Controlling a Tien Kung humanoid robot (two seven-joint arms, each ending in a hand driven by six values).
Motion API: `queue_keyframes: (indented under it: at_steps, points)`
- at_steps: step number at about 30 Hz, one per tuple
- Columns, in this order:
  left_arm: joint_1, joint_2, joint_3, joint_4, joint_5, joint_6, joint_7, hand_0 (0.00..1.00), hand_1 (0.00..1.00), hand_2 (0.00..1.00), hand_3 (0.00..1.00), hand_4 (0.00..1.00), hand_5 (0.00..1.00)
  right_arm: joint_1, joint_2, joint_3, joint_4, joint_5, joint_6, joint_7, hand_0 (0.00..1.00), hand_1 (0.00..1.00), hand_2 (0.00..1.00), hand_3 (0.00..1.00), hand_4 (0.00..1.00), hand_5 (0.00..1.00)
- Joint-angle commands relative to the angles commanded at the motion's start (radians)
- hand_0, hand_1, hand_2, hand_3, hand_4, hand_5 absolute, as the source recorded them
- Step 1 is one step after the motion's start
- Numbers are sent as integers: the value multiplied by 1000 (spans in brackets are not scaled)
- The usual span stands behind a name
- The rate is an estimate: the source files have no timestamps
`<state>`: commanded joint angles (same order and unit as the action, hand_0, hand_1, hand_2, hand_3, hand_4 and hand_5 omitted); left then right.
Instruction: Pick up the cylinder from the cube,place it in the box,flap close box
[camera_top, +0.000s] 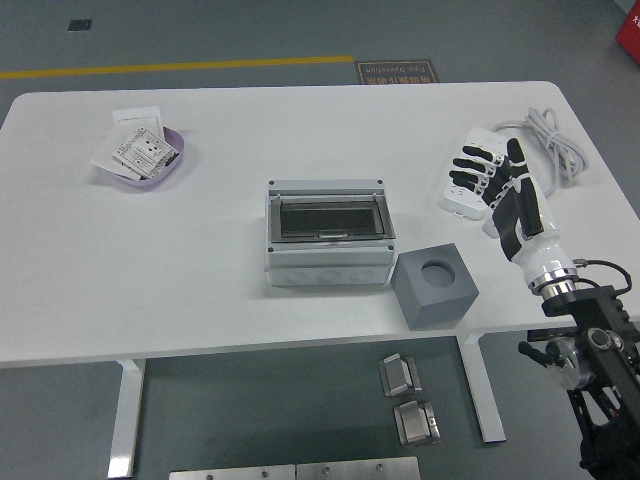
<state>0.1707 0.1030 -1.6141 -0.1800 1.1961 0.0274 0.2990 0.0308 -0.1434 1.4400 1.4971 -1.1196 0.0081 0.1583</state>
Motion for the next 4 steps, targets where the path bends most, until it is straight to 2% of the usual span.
queue_keyframes:
  at_steps: [4]
  points:
    - [3, 2, -3, 0, 2, 0, 0, 636, 617, 570, 598, 672, 281, 8, -7, 17, 3, -9, -2, -2, 730, 656, 669, 683, 998, 998]
